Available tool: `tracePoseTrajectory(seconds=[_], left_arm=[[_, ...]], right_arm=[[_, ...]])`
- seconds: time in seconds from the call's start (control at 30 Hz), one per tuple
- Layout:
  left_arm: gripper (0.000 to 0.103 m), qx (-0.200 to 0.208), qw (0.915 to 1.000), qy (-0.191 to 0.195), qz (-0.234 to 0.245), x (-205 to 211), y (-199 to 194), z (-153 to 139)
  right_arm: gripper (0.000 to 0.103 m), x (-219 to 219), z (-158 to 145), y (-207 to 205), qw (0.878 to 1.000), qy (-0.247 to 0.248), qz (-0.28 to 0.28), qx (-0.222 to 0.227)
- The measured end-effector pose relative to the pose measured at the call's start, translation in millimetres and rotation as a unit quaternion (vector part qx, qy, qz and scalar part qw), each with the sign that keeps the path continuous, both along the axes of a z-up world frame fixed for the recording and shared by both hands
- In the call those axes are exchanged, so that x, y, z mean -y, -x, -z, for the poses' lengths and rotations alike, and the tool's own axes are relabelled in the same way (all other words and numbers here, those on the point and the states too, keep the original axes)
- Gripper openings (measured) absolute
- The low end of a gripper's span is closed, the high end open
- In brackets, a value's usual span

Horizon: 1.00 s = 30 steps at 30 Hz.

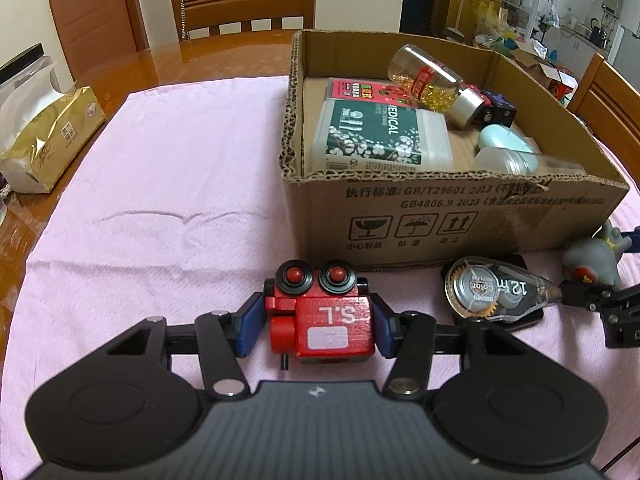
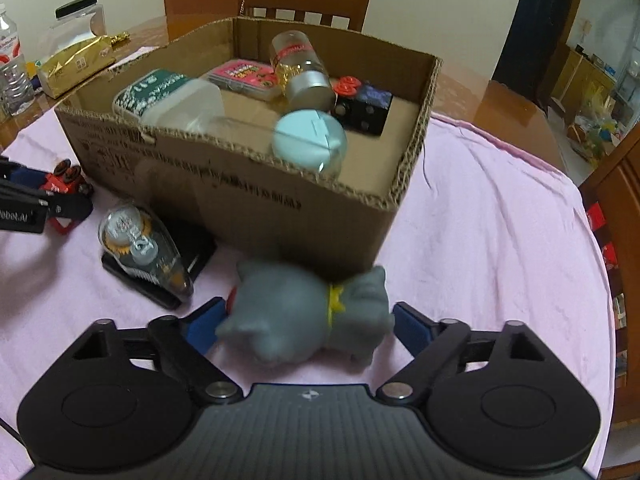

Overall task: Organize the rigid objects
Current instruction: 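Close the left gripper on the red toy while the right gripper grasps the grey cat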

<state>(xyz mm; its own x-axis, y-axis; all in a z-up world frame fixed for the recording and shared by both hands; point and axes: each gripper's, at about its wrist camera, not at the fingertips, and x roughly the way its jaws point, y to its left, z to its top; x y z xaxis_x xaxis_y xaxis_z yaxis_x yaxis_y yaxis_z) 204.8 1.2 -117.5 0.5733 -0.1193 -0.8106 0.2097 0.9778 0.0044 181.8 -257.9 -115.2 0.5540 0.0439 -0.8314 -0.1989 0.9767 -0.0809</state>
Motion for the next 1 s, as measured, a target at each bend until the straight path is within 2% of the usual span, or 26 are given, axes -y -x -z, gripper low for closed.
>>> tracePoseTrajectory(seconds=[0.07, 0.4, 0.77, 1.0], left_arm=[[0.054, 0.0, 1.0, 0.0, 0.0, -0.1, 0.0, -0.1], [0.054, -0.005, 1.0, -0.003, -0.002, 1.0, 0.9, -0.9], [0.061, -0.007, 0.9998, -0.006, -0.017, 1.8, 1.3, -0.3], [0.061, -0.009, 0.9997, -0.006, -0.02, 1.6, 2.1, -0.3]], right_arm=[[0.079, -1.2, -1.1, 0.6, 1.0, -0.001, 0.005, -0.004], [0.078, -2.0, -4.1, 20.3, 0.998, -0.021, 0.038, -0.037], [0.078, -0.7, -4.9, 22.5, 0.998, -0.023, 0.042, -0.037], [0.078, -2.0, -9.8, 19.7, 0.999, -0.024, 0.04, -0.027]])
